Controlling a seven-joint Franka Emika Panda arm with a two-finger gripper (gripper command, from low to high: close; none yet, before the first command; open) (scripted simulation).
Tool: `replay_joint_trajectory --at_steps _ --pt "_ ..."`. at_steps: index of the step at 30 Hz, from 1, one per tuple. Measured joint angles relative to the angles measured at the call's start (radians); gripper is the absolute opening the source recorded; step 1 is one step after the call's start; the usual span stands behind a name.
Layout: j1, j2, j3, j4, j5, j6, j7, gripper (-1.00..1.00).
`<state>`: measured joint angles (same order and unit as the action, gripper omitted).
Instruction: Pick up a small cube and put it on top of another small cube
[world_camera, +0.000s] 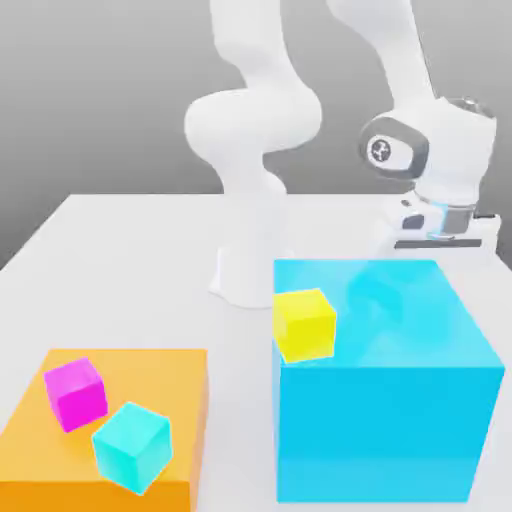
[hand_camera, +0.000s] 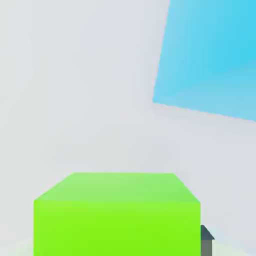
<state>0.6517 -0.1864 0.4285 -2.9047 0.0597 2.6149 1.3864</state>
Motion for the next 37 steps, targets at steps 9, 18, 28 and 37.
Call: replay_joint_trajectory --at_steps 9,18,28,37 --pt "-0.031 0.039 -0.064 0.254 -0.106 -0.209 -0.331 -1.00" --pt "-0.322 0.148 -0.252 0.531 -0.112 -0.236 -0.360 -1.00" --pt "-0.813 0.193 -0.443 0.560 -0.024 -0.249 -0.137 -1.00" --pt "-0.895 0.317 -0.432 0.578 -0.054 -0.157 -0.172 1.00"
